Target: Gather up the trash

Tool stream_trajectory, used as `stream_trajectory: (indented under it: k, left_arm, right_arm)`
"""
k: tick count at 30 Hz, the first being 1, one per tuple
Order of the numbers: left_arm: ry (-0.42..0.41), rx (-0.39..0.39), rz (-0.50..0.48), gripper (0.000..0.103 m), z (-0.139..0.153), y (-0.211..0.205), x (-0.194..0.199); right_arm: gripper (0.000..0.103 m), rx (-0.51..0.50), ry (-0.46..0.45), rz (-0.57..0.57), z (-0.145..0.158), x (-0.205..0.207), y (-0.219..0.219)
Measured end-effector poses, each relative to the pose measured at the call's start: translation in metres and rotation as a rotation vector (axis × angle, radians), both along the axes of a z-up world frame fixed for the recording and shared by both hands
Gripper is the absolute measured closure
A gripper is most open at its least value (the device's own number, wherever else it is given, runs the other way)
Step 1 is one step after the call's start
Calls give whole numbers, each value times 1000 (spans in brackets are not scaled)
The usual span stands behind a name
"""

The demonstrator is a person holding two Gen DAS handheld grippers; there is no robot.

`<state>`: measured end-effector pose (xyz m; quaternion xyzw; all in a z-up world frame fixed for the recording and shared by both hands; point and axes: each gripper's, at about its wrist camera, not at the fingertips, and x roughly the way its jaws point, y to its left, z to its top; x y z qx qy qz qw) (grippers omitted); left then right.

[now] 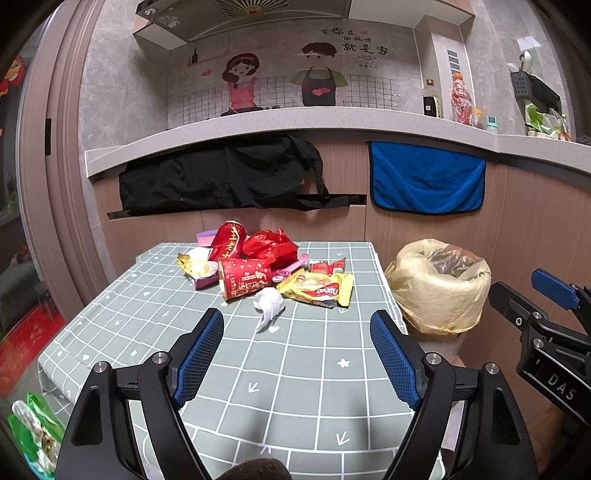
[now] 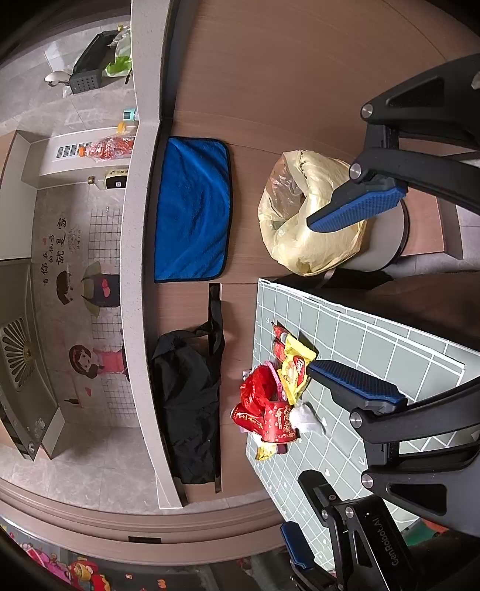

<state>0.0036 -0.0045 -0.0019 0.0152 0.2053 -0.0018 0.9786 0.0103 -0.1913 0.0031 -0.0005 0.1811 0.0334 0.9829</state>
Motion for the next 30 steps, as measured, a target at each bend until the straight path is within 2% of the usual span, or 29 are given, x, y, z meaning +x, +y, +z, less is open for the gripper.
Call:
stream_trajectory:
  k: [30]
  left_arm:
    - [-2, -3, 0, 22, -3, 2, 3]
  right_arm:
    - [34, 0, 11, 5, -6, 2, 4]
